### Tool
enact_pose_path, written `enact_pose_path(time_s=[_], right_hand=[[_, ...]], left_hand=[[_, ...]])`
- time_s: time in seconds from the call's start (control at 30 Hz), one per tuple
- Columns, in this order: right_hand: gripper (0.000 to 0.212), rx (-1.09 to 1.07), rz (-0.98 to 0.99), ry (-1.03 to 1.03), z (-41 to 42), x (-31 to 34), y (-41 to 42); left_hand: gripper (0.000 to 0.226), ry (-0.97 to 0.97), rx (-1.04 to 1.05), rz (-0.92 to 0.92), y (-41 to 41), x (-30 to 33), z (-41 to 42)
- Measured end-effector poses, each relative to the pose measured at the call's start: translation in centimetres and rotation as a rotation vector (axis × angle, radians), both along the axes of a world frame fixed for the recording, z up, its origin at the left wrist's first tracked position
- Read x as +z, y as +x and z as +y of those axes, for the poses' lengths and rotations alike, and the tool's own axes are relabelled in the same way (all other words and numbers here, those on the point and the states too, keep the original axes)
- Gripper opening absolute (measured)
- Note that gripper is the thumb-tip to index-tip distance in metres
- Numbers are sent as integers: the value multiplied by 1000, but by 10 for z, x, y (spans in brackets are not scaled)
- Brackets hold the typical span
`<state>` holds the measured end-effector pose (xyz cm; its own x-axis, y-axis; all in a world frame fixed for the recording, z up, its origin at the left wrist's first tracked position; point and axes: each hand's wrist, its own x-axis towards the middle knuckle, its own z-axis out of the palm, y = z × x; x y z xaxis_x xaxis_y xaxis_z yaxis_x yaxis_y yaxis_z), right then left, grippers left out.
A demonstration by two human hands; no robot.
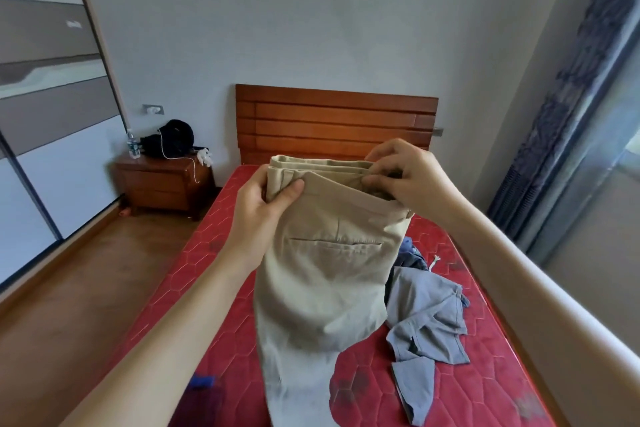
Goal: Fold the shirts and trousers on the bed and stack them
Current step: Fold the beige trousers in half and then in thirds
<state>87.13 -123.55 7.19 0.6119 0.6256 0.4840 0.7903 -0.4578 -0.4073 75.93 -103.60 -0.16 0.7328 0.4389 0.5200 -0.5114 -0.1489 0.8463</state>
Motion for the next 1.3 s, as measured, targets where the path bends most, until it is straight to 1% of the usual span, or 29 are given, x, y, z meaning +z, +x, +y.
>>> enact_pose_path(time_s=[0.03,0.1,0.17,0.2,0.23,0.27,0.3,0.33,0.37,0.4,0.43,0.5,0.57,0.63,0.7,0.73,0.77,0.8,0.87,0.9,1.0,1.07,1.13,1.2,1.23,1.3], right_hand=[[12,22,39,-22,-3,-1,-1],[26,64,84,-13,-10,-6,-4],[34,94,157,38,-18,-13,-9],[39,94,161,35,-19,-16,-12],[49,72,119,11,-18,-18,-14],[63,32,40,-30,-15,-21,-14],[71,-12,-47,-65,-11,-23,-11],[69,-50,-124,-84,-7,-23,-7],[55,-85,-166,-80,-3,-21,-2],[37,-113,-179,-65,0,-18,1],[25,-135,-175,-47,2,-14,3],[15,-153,-171,-12,8,1,7],[12,-163,-220,22,15,35,9],[10,-165,-300,95,22,86,11],[10,-158,-410,246,25,142,7],[11,-149,-459,324,27,166,5],[11,-140,-489,359,28,185,3],[11,-146,-491,324,31,198,0],[13,-177,-474,162,35,209,-4],[14,-175,-488,141,35,208,-7],[14,-141,-575,220,27,207,-12],[15,-176,-627,142,20,211,-14],[20,-219,-688,-7,19,213,-15],[29,-172,-721,-51,21,211,-17],[34,-110,-691,-35,23,208,-19],[40,5,-545,-8,27,204,-23]], left_hand=[[22,2,13,1,1,-2,-1],[27,18,51,5,4,-6,-3],[19,41,80,3,8,-5,-1],[14,57,89,1,10,-4,0],[12,70,94,-3,12,-1,2],[13,81,100,-10,14,3,3],[16,93,104,-19,16,6,4],[19,113,107,-32,19,10,4],[20,138,103,-41,20,14,5],[17,167,97,-45,22,18,6],[13,193,93,-43,24,22,7],[12,232,106,-44,29,37,11],[13,272,146,-68,35,70,20],[13,327,198,-135,37,125,30],[10,370,230,-222,33,185,40],[12,382,234,-257,31,209,44],[15,389,233,-268,29,226,47],[15,399,230,-252,28,235,49],[12,421,233,-190,26,235,49],[11,417,242,-189,25,230,47],[8,391,262,-274,19,224,42],[8,374,276,-304,17,221,34],[11,350,297,-328,18,214,23],[15,350,312,-334,22,209,11],[20,372,315,-336,24,208,4],[28,420,297,-340,29,208,-8]])
